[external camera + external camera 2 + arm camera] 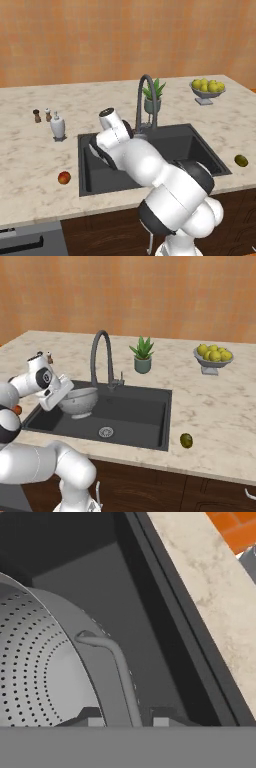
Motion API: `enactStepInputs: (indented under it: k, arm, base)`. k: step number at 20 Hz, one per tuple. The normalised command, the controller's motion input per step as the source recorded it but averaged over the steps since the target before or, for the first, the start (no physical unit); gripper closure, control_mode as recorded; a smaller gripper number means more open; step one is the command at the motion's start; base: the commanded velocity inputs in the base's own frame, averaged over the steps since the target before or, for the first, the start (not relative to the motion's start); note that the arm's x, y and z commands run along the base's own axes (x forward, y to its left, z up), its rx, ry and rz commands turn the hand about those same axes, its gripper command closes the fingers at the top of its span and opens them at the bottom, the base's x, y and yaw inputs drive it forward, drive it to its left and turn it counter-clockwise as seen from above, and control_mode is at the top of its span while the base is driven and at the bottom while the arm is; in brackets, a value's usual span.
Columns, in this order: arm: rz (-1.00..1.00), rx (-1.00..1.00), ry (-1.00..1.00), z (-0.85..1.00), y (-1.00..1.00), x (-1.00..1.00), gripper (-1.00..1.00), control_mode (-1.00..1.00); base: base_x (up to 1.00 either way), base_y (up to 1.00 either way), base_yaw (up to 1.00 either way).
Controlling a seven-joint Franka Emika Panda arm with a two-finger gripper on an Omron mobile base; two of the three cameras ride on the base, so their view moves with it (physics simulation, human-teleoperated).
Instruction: Put the colander in the sink, put the kiwi, apple in the colander, and turn on the sink faucet and pour water over the colander.
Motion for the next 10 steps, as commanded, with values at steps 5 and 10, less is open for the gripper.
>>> enactStepInputs:
  k: [5,10]
  arm:
    - [-0.32,-0.01,0.03,-0.48,0.53,0.22,1.00,-1.00]
    - [-0.34,-0.04,0.00,-0.42,0.28,0.29,1.00,-1.00]
  base:
    - [0.00,0.00,0.00]
    - [0.00,0.00,0.00]
